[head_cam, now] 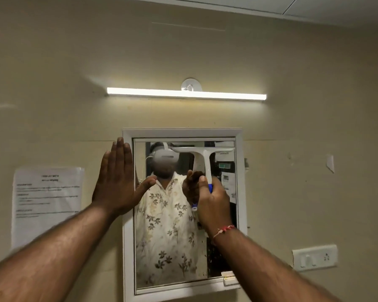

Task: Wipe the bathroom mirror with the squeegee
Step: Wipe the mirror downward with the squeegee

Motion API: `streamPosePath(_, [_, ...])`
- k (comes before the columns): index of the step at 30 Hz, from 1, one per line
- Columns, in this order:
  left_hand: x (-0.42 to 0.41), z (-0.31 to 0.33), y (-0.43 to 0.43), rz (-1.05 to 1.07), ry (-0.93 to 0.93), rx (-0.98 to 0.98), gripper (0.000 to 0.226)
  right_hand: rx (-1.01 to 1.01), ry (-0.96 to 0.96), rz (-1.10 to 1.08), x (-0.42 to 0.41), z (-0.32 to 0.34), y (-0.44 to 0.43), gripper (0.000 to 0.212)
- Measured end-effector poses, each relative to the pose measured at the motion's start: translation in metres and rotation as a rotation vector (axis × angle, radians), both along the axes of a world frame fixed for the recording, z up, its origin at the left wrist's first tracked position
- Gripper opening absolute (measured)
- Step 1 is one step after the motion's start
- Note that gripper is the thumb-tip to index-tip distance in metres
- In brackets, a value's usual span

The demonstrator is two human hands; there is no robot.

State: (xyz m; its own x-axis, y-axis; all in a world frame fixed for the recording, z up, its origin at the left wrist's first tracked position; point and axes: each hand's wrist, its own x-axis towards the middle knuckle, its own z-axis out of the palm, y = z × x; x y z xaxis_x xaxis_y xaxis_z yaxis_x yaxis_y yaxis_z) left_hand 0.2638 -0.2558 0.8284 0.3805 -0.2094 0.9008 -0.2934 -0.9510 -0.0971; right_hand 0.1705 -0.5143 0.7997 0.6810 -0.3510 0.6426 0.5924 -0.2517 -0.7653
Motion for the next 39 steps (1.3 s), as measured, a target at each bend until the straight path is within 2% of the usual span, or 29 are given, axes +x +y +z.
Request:
streamPosePath(12, [0.005,0.006,-0.005,-0.008,-0.003,-0.023,0.125,0.04,0.026,0.036,0.006,0.037,-0.015,0.026])
streamPosePath(26, [0.008,0.003,-0.006,-0.008,-0.035,-0.041,0.125,-0.003,0.077,0.023,0.007,0.033,-0.033,0.022])
streamPosePath(35, [0.009,0.002,-0.008,-0.023,-0.04,-0.064,0.124,0.018,0.099,0.03,0.007,0.034,-0.025,0.03])
streamPosePath(39, [0.009,0.002,-0.009,-0.023,-0.042,-0.062,0.124,0.005,0.095,0.027,0.008,0.033,-0.024,0.027])
